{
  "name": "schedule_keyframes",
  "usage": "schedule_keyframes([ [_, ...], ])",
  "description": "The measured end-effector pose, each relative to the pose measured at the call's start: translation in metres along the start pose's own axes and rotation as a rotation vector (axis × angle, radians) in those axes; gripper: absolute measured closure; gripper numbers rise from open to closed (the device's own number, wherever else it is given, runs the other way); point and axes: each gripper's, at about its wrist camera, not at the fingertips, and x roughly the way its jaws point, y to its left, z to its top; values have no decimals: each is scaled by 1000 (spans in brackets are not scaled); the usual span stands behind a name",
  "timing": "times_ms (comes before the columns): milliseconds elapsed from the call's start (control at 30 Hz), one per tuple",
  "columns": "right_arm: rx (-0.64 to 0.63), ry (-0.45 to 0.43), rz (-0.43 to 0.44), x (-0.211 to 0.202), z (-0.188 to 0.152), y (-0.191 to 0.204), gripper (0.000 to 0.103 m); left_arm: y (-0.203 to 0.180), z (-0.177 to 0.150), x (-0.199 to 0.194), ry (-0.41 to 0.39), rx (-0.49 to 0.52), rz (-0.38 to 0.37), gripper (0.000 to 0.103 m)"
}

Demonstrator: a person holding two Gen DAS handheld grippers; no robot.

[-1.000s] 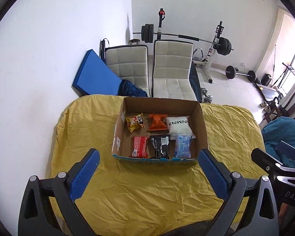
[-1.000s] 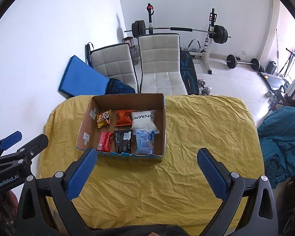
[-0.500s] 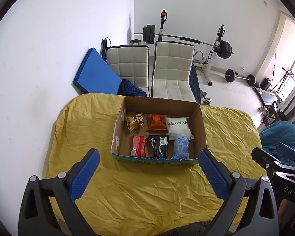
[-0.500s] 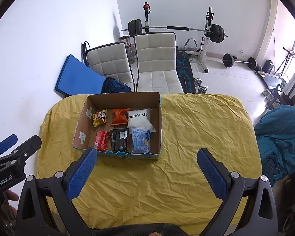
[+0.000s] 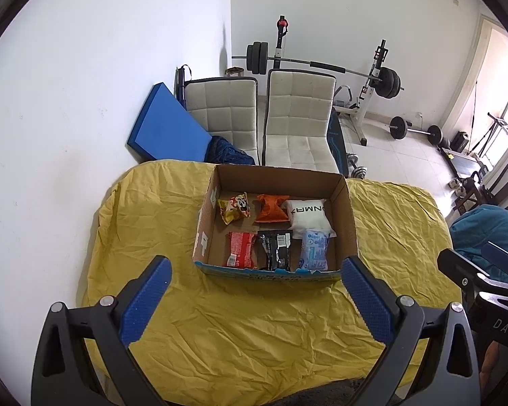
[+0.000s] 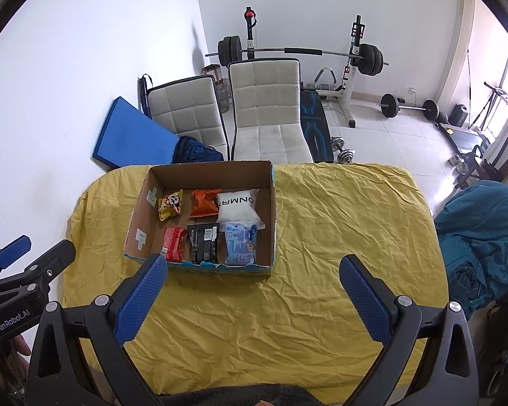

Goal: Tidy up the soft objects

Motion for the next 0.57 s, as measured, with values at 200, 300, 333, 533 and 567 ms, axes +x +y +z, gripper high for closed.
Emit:
schedule_keyframes([
  [200,6,-3,-12,-2,-2,1,0,-4,2,-3,-4,12,-15,0],
  [300,13,-4,-21,-4,-3,1,0,-6,3,-3,-4,18,-27,0],
  [333,17,-5,-22,-5,-3,0,0,-7,3,-3,-3,21,-30,0],
  [533,32,-21,-38,-12,-4,-2,0,-10,4,-8,-33,37,-34,0],
  [567,34,-23,-38,-13,-4,-1,0,-10,4,-10,-36,35,-34,0],
])
